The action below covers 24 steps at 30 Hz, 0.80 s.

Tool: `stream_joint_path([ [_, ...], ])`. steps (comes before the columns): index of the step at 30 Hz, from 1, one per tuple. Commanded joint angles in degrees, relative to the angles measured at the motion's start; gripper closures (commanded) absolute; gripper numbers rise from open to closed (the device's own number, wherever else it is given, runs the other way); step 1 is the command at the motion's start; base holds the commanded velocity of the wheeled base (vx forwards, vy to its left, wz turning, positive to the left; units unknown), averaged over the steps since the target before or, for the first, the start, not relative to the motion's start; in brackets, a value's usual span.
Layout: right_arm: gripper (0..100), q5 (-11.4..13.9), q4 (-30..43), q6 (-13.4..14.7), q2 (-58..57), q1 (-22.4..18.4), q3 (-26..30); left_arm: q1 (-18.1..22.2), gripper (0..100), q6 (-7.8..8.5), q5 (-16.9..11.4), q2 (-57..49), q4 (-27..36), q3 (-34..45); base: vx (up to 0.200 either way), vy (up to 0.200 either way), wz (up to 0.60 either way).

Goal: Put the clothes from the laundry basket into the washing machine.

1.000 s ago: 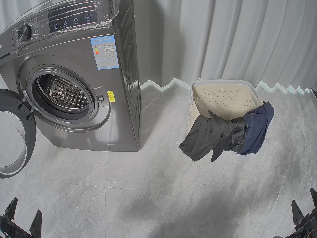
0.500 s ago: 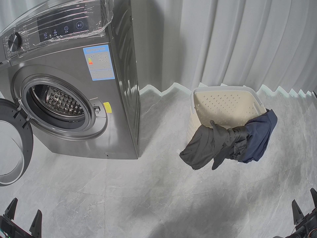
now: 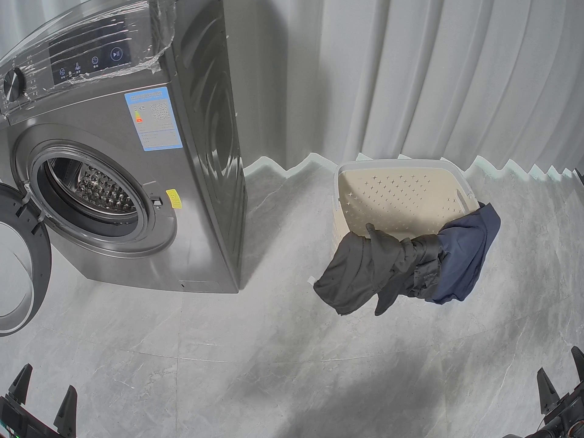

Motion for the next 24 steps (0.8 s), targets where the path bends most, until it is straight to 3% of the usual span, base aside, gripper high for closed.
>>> stream_joint_path([
  [1, 0, 0.02, -0.01, 0.00, -0.88, 0.02, 0.31, 0.00, 0, -0.02, 0.04, -0.77, -0.01, 0.84, 0.000, -0.200, 0.00],
  [22, 0, 0.02, -0.01, 0.00, -0.88, 0.02, 0.31, 0.00, 0, -0.19, 0.04, -0.77, -0.01, 0.84, 0.000, -0.200, 0.00],
  [24, 0, 0.02, -0.01, 0.00, -0.88, 0.02, 0.31, 0.00, 0, -0.19, 0.04, -0.77, 0.08, 0.84, 0.000, 0.000, 0.00],
])
